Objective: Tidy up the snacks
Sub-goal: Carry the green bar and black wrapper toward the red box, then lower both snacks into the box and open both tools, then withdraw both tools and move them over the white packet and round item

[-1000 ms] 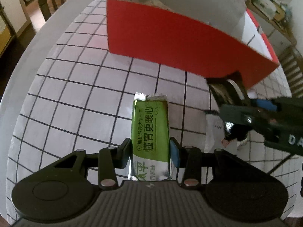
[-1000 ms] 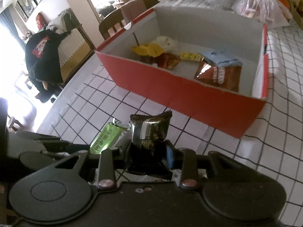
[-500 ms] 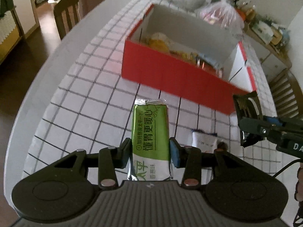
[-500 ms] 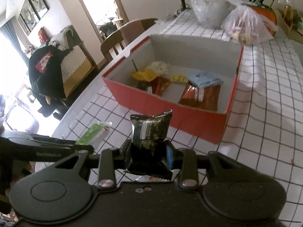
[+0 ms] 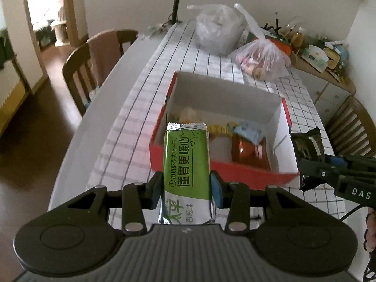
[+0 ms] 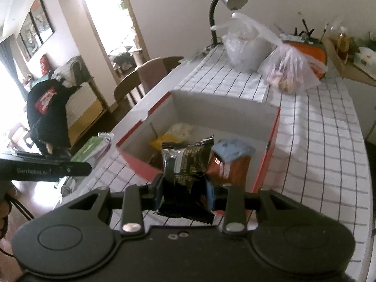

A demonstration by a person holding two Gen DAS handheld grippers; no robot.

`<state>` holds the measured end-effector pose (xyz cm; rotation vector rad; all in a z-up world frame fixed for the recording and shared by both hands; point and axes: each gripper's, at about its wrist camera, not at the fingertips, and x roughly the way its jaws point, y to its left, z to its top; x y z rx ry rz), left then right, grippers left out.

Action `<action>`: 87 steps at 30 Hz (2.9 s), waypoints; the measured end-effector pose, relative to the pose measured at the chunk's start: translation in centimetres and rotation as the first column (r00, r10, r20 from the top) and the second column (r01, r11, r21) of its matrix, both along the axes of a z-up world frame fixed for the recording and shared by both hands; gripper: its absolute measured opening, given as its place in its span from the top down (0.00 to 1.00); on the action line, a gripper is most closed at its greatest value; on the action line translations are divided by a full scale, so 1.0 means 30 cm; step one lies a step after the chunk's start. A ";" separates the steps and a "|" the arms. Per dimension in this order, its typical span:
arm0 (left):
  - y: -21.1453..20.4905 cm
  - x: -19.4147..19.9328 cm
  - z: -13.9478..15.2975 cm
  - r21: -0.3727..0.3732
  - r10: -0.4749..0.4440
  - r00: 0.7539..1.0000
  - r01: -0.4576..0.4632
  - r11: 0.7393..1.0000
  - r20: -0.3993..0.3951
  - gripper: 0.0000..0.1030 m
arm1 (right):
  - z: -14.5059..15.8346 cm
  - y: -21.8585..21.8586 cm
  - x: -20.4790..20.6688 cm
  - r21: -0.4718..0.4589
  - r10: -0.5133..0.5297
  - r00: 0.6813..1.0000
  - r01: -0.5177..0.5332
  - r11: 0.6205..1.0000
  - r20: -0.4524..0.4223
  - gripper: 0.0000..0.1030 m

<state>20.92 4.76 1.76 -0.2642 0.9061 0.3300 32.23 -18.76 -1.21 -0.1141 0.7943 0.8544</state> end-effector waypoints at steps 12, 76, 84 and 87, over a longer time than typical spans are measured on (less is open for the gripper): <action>0.123 0.313 -0.010 -0.015 -0.115 0.992 0.115 0.993 -0.054 0.60 | -0.008 0.123 0.176 -0.076 -0.144 0.990 0.144 0.987 0.005 0.67; 0.121 0.470 -0.090 -0.088 -0.418 0.905 0.412 0.907 -0.075 0.36 | -0.009 0.199 0.111 -0.161 -0.376 0.927 0.373 0.914 0.017 0.24; 0.051 0.319 -0.017 -0.037 -0.414 0.910 0.413 0.910 -0.005 0.29 | 0.043 0.127 0.011 -0.088 -0.334 0.942 0.337 0.938 0.043 0.07; 0.011 0.265 -0.003 -0.028 -0.413 0.911 0.413 0.910 0.015 0.22 | 0.052 0.089 -0.029 -0.074 -0.318 0.947 0.320 0.944 0.043 0.04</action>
